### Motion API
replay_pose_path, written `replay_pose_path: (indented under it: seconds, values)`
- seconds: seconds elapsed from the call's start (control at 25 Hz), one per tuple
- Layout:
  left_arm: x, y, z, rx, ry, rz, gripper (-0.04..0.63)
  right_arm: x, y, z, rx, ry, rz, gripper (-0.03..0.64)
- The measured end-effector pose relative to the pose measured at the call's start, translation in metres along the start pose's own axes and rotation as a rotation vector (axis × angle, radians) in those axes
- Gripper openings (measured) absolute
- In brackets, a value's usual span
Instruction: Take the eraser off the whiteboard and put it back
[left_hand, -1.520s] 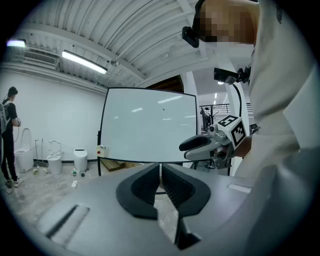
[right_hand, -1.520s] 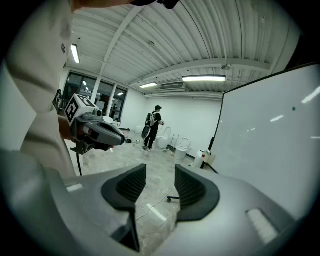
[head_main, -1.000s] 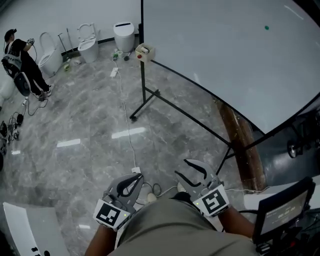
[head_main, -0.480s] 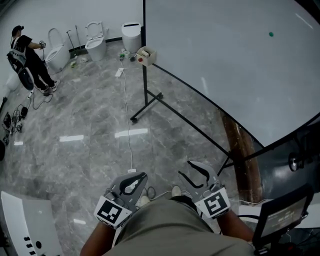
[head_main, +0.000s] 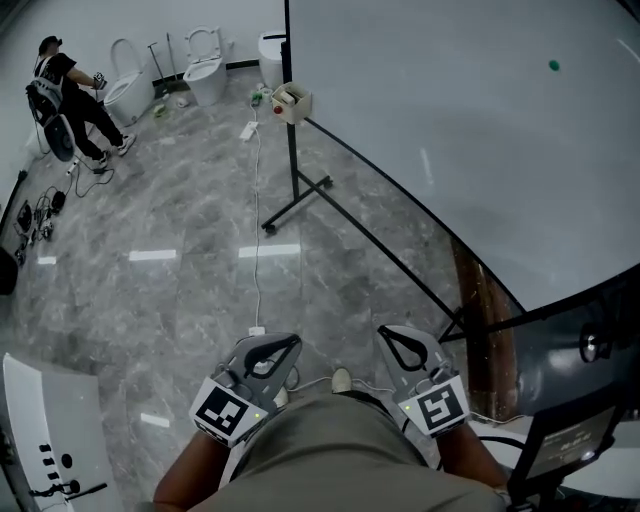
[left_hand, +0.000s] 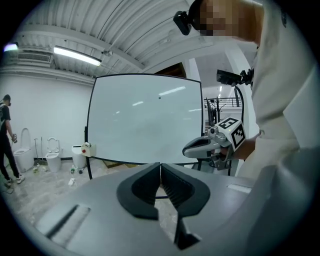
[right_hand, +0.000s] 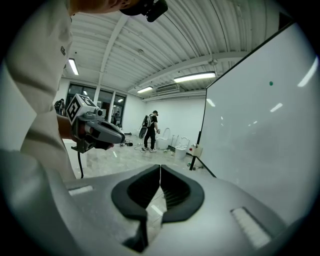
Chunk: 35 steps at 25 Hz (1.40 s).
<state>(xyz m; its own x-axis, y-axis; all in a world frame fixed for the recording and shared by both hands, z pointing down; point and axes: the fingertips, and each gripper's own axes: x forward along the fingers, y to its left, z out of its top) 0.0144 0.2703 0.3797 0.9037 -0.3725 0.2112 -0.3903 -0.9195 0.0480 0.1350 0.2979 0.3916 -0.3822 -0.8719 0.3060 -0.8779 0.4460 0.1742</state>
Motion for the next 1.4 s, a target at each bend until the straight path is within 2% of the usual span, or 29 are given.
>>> replay_pose_path:
  seconds: [0.32,0.64,0.8,1.08,1.4]
  values:
    - [0.051,-0.020,-0.001,-0.007,0.021,0.078,0.008,-0.031,-0.051,-0.042,0.007,0.037,0.057,0.003]
    - [0.050,-0.010,0.008,-0.011,0.075,0.182,0.007,-0.024,-0.074,-0.053,0.019,0.012,0.104,0.003]
    - [0.052,-0.001,0.006,-0.006,0.078,0.197,0.007,-0.008,-0.075,-0.057,-0.004,0.023,0.118,0.003]
    - [0.070,0.046,-0.001,-0.033,0.049,0.194,0.006,0.042,-0.084,-0.054,-0.031,0.054,0.158,0.003]
    - [0.071,0.138,0.003,-0.037,-0.005,0.200,0.007,0.137,-0.095,-0.015,-0.053,0.043,0.157,0.006]
